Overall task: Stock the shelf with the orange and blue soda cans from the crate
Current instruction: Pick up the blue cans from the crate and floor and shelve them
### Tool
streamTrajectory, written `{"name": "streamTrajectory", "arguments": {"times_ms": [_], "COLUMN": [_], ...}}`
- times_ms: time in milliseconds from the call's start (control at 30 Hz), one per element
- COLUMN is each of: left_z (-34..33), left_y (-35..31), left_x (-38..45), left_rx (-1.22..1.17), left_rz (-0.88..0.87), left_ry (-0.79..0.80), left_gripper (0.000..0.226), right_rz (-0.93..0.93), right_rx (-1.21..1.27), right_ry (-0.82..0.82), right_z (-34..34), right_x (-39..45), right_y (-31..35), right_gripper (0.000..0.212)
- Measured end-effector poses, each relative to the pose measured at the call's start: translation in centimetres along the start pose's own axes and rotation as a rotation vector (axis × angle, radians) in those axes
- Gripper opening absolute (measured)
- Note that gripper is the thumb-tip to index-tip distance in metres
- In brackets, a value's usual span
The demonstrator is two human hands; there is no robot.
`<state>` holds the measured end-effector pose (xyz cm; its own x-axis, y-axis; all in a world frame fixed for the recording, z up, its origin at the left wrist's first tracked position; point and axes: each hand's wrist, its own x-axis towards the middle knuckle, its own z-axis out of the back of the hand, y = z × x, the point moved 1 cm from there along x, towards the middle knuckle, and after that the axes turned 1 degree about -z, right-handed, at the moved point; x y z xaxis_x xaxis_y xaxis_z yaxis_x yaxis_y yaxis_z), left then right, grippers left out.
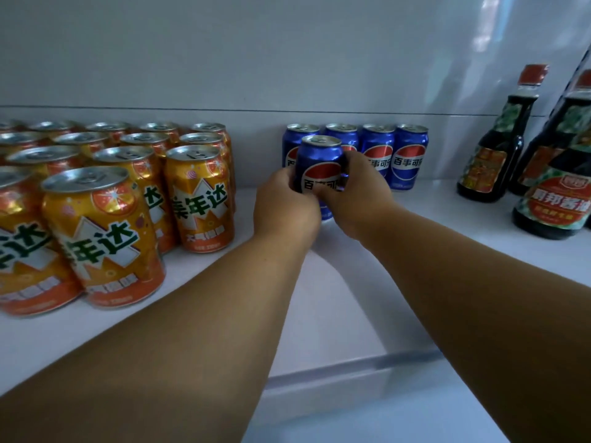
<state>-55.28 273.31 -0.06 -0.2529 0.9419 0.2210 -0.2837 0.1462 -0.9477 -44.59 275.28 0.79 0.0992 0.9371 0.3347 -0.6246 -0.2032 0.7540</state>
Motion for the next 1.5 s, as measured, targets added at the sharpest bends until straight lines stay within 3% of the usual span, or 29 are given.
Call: {"name": "streamTrajectory", "arguments": {"times_ms": [200,367,600,800,1033,1167,1300,1500], "left_z": [0.1,0.2,0.0,1.3,11.1,18.6,27.9,38.8], "left_y": [0.1,0.4,1.0,-0.9,-3.0,-2.8,0.8,10.1], "left_x": [0.3,0.6,1.4,-0.8,-13.0,-22.9,-33.7,-42.9], "left_rx": [-0.006,-0.024,-0.037,0.172,0.24,0.282,0.301,0.391], "left_rz": [-0.016,-0.014,-0.002,-0.058,-0.165,-0.194,-0.098,0.169], "left_ry": [0.003,0.018,0.044,-0.009,-0.061,-0.224,-0.436,-0.564], "left_gripper": [0.039,0.042,0.039,0.049,0.04,0.023,0.017,0.023], "right_rz": [0.038,0.053,0.05,0.021,0.246,0.35,0.448,0.468], "right_rx": [-0.039,-0.067,-0.158,-0.248,-0.207,-0.065,0.004,-0.04], "right_ry": [-0.055,-0.093,-0.074,-0.097,0.005,0.064,0.307,0.64], "right_z": [-1.5,-2.6,-2.6,-1.5,-0.1,-1.1,-5.1,-15.0], "right_x": [0.8,0.9,1.0,-1.4,-14.7,-25.0,-36.8,-49.2], "right_y": [-0.6,-0.9,-0.8,1.3,8.5,13.4,18.4,21.4], "right_gripper": [0.051,0.065,0.064,0.059,0.044,0.04,0.042,0.038]}}
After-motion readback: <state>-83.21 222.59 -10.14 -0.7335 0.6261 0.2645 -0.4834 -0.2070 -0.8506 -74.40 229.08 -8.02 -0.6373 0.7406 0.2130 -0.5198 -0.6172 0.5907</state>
